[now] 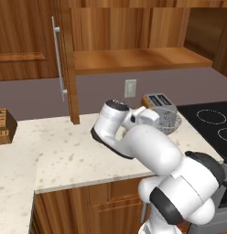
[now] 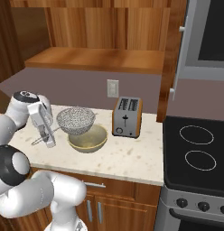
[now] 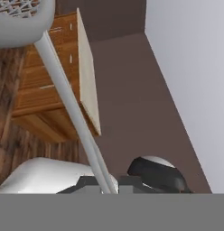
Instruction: Open the cabinet and setup a tea strainer by placing it in the bowl upright.
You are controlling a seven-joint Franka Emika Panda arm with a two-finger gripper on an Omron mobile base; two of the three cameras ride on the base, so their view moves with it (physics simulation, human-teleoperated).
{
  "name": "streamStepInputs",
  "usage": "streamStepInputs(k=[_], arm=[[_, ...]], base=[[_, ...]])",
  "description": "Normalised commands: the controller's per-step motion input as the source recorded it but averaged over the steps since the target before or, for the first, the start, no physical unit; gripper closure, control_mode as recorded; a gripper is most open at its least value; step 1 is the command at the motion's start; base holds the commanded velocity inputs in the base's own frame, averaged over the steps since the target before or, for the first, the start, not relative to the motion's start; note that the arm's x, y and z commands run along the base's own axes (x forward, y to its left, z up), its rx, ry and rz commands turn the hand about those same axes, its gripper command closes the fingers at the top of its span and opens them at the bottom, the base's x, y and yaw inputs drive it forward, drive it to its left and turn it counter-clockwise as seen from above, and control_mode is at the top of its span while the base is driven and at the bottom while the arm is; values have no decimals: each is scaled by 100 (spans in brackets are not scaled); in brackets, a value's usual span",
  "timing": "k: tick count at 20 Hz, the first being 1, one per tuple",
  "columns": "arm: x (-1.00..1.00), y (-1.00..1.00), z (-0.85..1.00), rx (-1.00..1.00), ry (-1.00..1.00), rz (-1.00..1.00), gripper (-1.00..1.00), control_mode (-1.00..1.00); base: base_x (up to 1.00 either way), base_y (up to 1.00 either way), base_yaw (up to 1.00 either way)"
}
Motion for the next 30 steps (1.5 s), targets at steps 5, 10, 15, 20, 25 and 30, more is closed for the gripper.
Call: streamStepInputs(k=[5, 10, 15, 20, 25, 30], arm=[[0, 32, -6, 0, 0, -20, 100, -100], [6, 1, -30, -1, 0, -20, 100, -100], [0, 14, -38, -3, 0, -17, 100, -100], [0, 50, -10, -6, -8, -6, 100, -100], [8, 72, 0, -19, -12, 0, 100, -100], [43, 16, -11, -31, 4, -16, 100, -100]], base=[[0, 0, 0], [0, 0, 0], [0, 0, 0], [0, 0, 0], [0, 0, 0], [0, 0, 0]])
